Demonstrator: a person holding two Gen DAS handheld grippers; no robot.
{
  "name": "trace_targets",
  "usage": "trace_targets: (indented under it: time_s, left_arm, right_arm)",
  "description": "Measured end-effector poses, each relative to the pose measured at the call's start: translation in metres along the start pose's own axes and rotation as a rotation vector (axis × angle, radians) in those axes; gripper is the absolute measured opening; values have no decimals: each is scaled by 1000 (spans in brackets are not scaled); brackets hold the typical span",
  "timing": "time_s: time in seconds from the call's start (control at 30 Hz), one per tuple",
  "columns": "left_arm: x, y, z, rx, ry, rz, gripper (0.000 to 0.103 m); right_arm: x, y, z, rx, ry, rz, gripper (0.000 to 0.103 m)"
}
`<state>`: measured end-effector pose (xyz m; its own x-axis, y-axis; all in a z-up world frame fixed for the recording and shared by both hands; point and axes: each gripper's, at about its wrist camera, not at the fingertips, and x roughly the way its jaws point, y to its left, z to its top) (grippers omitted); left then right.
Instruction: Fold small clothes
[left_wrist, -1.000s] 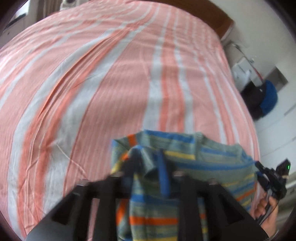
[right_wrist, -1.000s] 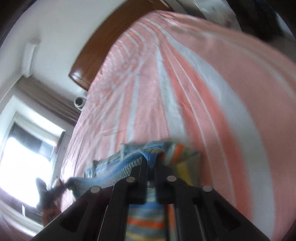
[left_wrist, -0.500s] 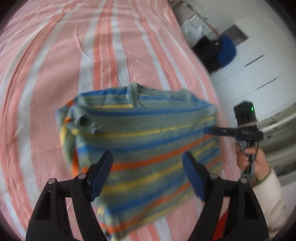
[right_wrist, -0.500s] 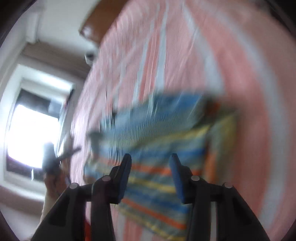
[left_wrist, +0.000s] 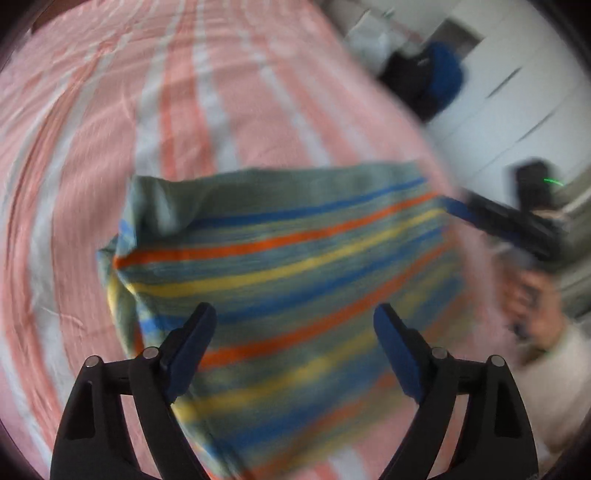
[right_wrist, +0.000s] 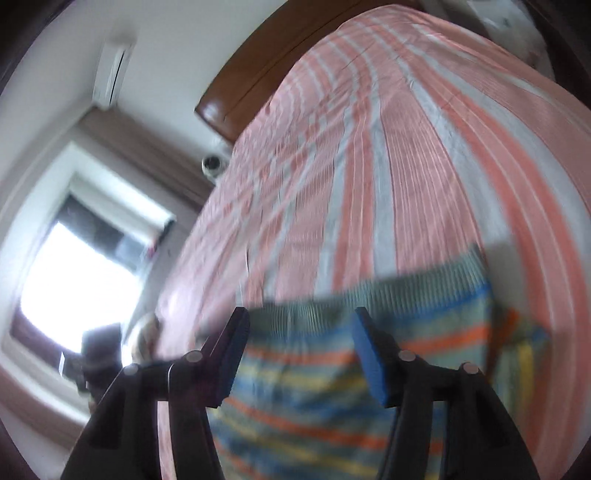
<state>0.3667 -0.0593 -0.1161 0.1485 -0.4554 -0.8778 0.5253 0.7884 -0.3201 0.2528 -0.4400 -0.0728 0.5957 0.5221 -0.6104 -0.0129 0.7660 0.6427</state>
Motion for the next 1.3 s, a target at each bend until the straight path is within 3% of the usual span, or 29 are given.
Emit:
trace_targets:
  time_s: [0.03, 0.1, 0.17, 0.2, 0.27, 0.3, 0.37, 0.43, 0.47, 0.5, 0.57, 0.6, 0.73, 0.8, 0.9, 0.97, 1.13, 1.3]
  left_arm:
    - [8, 8, 4, -24, -6, 51, 81]
    - [7, 44, 8, -175, -72, 171, 68]
    - [-10, 76, -3, -357, -145, 144, 68]
    - [-26, 87, -16, -417, -186, 72, 68]
    - [-45, 81, -30, -385, -216, 33, 73]
    - [-55, 65, -44, -314, -229, 33, 82]
    - [-57, 41, -62, -216, -218, 57, 86]
    - [-32, 18, -88, -108, -90, 218, 69]
    - [-24, 17, -96, -94, -44, 291, 54]
    - [-16, 21, -111, -95, -20, 333, 54]
    - [-28, 27, -129, -127, -77, 353, 55]
    - [-34, 28, -134, -141, -86, 359, 55]
    - [-61, 20, -156, -186, -120, 399, 62]
    - [-74, 9, -169, -180, -155, 436, 78]
    - [-99, -7, -190, -177, -222, 473, 88]
    - [-107, -15, -198, -173, -244, 490, 88]
    - [-113, -37, -197, -128, -285, 542, 89]
    - [-119, -54, -200, -95, -307, 548, 89]
  right_arm:
    - [-3, -4, -9, -8, 33, -5, 57]
    - [-6, -9, -41, -25, 101, -19, 57]
    - [-7, -12, -69, -42, 159, -67, 57]
    - [-13, -15, -82, -52, 169, -93, 57]
    - [-34, -14, -105, -95, 153, -138, 57]
    - [-41, -13, -110, -114, 142, -145, 57]
    - [-54, -8, -119, -164, 117, -163, 57]
    - [-53, -3, -125, -227, 120, -181, 57]
    - [-47, -4, -126, -233, 131, -187, 57]
    - [-42, -9, -134, -230, 155, -209, 57]
    - [-33, -30, -150, -190, 205, -259, 52]
    - [-36, -34, -156, -182, 184, -250, 47]
    - [-56, -33, -166, -140, 135, -282, 47]
    - [-68, -27, -173, -126, 107, -320, 51]
    - [-89, -15, -192, -125, 33, -306, 58]
    - [-101, -6, -207, -125, -5, -300, 65]
    - [-113, 4, -234, -100, -36, -295, 66]
    - [-124, 15, -243, -112, -50, -310, 66]
